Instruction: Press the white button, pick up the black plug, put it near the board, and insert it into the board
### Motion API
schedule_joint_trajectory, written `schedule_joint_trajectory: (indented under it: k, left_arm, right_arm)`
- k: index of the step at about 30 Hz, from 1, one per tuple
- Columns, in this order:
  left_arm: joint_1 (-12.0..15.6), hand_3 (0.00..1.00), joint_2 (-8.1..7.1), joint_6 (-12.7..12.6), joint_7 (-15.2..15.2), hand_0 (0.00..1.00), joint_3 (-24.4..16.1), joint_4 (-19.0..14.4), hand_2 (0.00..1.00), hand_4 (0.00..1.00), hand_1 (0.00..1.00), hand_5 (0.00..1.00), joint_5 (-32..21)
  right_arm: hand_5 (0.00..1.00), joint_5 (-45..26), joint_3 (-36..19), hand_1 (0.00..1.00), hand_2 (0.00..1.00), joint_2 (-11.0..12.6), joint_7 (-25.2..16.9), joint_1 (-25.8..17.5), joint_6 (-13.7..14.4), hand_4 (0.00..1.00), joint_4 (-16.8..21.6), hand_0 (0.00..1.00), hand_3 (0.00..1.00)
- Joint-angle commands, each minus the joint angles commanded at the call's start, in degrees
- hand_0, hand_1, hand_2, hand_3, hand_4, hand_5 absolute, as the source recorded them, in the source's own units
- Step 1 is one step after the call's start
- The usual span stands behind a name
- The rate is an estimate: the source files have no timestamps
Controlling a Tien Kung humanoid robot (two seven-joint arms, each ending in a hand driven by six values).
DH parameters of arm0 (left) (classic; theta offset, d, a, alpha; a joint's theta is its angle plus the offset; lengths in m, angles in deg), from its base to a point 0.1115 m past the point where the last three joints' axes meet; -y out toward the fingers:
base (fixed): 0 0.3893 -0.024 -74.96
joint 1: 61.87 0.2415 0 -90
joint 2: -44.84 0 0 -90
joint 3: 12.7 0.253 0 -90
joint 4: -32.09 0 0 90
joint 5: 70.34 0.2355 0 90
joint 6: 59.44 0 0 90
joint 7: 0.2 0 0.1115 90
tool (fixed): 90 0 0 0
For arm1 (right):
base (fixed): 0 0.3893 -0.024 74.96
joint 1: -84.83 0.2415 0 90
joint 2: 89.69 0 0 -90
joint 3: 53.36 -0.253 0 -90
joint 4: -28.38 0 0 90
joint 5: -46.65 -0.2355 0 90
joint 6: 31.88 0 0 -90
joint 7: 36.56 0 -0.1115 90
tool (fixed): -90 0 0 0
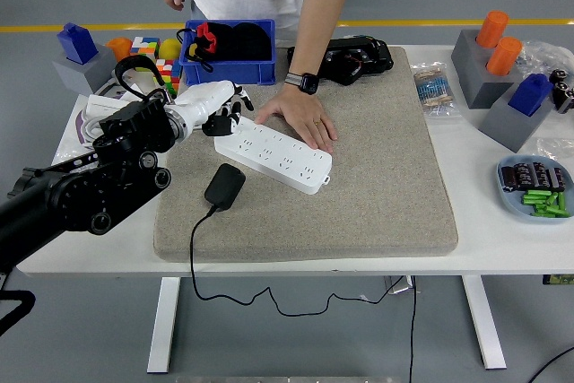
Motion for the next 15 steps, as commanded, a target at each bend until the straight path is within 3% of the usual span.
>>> schedule_joint_trajectory:
  k: [3,4,9,10,15]
  left_arm:
    - [2.81,0.647,-1.73,0.04,0.45,0.021,-1.93,-3.43,0.111,0.002,0.038,0.002,1.06]
    - [3.62,0.632,-2.24,0.26,0.72,0.066,-2.41,-4.27,0.164,0.161,0.104,0.002,1.2]
    - [8.12,0.632,-4.5,1.83,2.77,0.066,-5.05,-8.37,0.164,0.161,0.104,0.002,2.49]
    - [8.99,0.691,-4.88,1.9,2.91,0.23,-5.49,-9.22,0.464,0.681,0.414,0.002,2.74]
    - [13.3,0.691,-6.2,1.18,2.93,0.23,-7.71,-13.57,0.464,0.681,0.414,0.002,4.33]
  right_arm:
    - [0.347,0.07,-0.06,0.568,0.609,-0.05,0.0,-0.1,0.0,0.669,0.01,0.62,0.542]
    - [0.347,0.08,-0.09,0.568,0.609,-0.08,-0.01,-0.14,0.0,0.669,0.0,0.62,0.542]
    - [0.347,0.12,-0.18,0.568,0.609,-0.23,-0.01,-0.33,-0.02,0.669,-0.02,0.62,0.542]
    - [0.347,0.14,-0.17,0.568,0.609,-0.25,0.0,-0.34,-0.03,0.669,-0.03,0.62,0.542]
    - [0.347,0.3,-0.05,0.568,0.609,-0.22,-0.07,-0.22,-0.01,0.669,0.05,0.62,0.542]
